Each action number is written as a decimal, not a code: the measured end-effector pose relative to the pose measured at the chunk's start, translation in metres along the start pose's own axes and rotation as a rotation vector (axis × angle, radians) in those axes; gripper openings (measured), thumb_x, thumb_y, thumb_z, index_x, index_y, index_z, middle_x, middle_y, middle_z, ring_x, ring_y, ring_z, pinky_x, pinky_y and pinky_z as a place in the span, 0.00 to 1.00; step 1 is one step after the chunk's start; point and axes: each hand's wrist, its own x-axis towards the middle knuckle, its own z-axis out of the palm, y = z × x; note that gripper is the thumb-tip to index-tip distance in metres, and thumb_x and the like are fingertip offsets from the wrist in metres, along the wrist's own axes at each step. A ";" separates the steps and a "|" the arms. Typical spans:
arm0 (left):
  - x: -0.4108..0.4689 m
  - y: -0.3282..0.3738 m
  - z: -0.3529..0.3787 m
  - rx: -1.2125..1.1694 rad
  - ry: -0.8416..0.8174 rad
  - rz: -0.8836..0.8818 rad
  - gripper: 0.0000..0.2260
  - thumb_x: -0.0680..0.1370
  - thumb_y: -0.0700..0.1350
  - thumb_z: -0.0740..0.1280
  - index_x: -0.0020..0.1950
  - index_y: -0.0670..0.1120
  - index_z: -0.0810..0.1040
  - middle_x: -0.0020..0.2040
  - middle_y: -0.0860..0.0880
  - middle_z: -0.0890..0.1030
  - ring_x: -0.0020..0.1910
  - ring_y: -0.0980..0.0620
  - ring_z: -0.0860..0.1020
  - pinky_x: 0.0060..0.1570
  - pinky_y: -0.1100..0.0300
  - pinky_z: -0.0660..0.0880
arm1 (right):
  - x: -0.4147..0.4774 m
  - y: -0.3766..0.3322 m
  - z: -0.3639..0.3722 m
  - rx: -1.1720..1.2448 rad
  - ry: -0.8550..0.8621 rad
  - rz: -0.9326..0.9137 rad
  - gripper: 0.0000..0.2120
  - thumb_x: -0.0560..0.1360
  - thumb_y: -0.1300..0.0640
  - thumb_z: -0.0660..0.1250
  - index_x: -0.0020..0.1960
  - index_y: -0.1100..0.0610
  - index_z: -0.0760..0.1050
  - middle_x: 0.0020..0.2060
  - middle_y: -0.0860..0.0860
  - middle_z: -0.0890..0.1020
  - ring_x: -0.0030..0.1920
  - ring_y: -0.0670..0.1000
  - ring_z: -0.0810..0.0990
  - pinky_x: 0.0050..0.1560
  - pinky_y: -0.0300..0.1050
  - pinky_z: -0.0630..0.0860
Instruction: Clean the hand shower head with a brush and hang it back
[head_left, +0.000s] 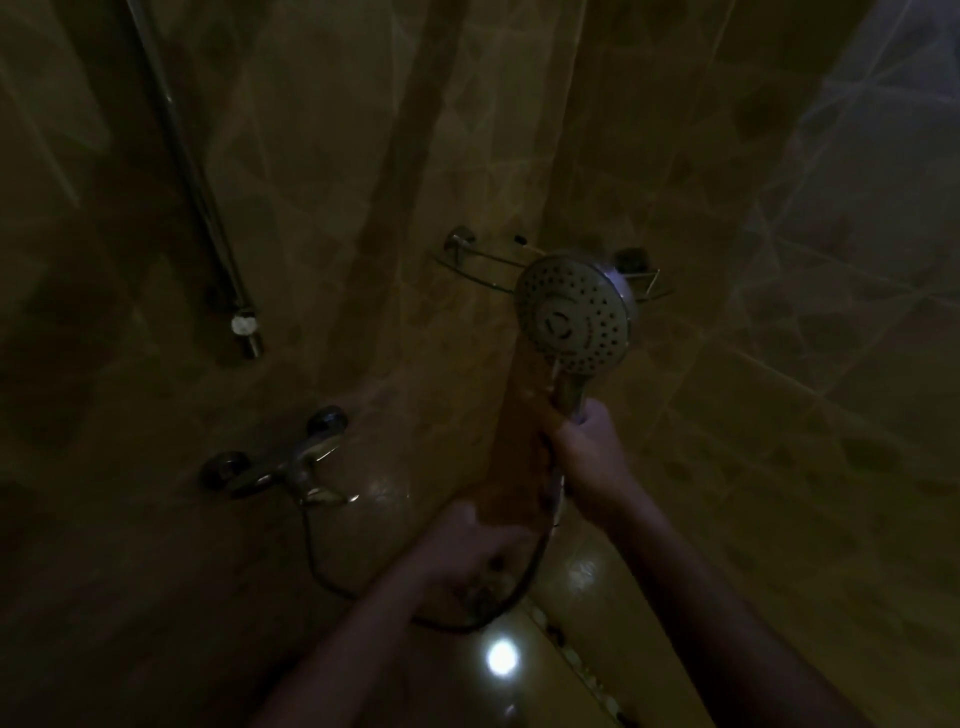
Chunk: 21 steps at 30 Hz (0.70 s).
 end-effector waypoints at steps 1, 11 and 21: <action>0.003 -0.009 -0.013 -0.053 0.095 -0.049 0.08 0.75 0.48 0.73 0.51 0.45 0.84 0.47 0.48 0.87 0.46 0.52 0.82 0.46 0.60 0.77 | 0.004 0.005 -0.002 0.008 0.028 0.029 0.22 0.79 0.54 0.68 0.26 0.51 0.74 0.21 0.44 0.73 0.22 0.43 0.72 0.27 0.38 0.69; 0.007 -0.087 -0.117 -0.233 0.563 -0.282 0.09 0.83 0.46 0.61 0.47 0.46 0.79 0.46 0.45 0.81 0.34 0.54 0.78 0.33 0.62 0.68 | 0.027 0.067 -0.033 -0.067 0.156 0.144 0.12 0.84 0.47 0.57 0.54 0.56 0.69 0.44 0.56 0.72 0.43 0.54 0.72 0.40 0.46 0.72; 0.023 -0.130 -0.139 -0.442 0.808 -0.346 0.22 0.83 0.57 0.59 0.74 0.48 0.69 0.69 0.47 0.75 0.59 0.40 0.79 0.46 0.51 0.78 | 0.057 0.150 -0.079 -0.048 0.160 0.349 0.17 0.82 0.47 0.62 0.59 0.61 0.75 0.45 0.54 0.81 0.43 0.51 0.81 0.37 0.42 0.76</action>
